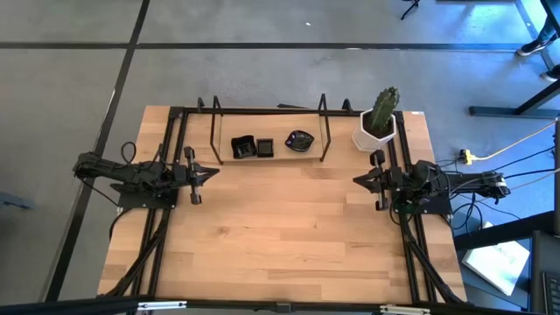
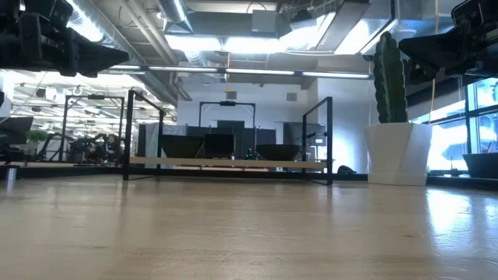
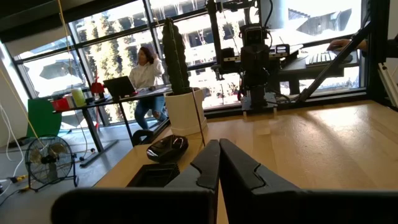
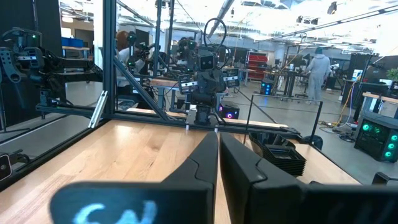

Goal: Pick & Place Mini shaped plates
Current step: Return to Home Position

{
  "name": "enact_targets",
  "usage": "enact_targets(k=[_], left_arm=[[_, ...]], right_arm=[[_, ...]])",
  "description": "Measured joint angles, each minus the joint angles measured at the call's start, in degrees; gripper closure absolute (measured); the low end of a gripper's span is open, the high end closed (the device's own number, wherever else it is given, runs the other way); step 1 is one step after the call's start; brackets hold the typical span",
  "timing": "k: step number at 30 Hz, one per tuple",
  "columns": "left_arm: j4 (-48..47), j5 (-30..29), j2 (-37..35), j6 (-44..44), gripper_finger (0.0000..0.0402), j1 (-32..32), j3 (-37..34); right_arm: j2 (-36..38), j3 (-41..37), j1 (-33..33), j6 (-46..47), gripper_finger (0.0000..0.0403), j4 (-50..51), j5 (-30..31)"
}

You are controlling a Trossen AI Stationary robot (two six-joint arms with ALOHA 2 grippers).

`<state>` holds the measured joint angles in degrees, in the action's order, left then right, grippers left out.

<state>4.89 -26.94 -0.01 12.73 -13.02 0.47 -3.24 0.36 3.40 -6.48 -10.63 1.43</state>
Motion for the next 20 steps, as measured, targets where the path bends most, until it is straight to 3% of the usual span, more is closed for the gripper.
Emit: enact_targets(k=[20], left_arm=[[0.02, -0.02, 0.0, 0.0, 0.0394, -0.02, 0.0]], right_arm=[[0.0, 0.0, 0.0, 0.0, 0.0384, 0.0, 0.0]])
